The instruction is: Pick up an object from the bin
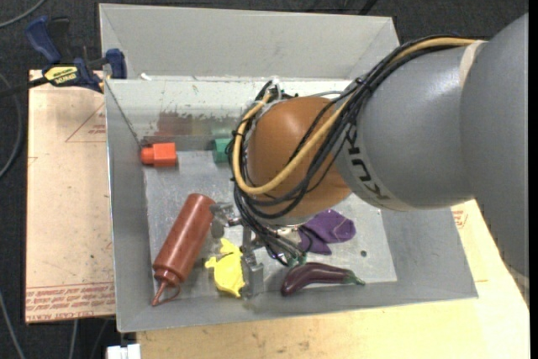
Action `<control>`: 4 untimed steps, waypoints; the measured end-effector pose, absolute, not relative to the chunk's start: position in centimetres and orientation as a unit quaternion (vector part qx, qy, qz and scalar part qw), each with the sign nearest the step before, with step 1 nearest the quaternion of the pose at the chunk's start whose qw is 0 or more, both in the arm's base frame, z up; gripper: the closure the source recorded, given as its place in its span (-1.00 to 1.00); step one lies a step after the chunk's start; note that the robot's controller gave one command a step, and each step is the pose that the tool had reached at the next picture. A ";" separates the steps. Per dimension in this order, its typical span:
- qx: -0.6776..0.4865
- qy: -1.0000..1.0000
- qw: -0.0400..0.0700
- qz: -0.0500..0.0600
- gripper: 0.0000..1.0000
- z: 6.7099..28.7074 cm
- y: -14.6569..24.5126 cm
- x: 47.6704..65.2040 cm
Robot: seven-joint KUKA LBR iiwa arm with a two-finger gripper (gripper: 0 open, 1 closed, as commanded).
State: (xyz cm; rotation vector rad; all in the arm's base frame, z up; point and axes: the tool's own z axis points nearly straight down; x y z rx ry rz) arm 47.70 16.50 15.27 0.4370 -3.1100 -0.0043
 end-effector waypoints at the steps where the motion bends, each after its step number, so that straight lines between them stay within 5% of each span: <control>1: 0.169 -0.986 -0.006 -0.002 -1.00 7.9 14.0 48.6; 2: 0.195 -0.981 -0.009 0.001 1.00 6.1 14.2 49.0; 4: 0.199 -0.980 -0.006 0.000 1.00 6.8 14.4 48.6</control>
Offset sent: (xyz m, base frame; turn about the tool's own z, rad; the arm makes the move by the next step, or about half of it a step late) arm 0.0032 -0.0144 -0.0827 -0.1558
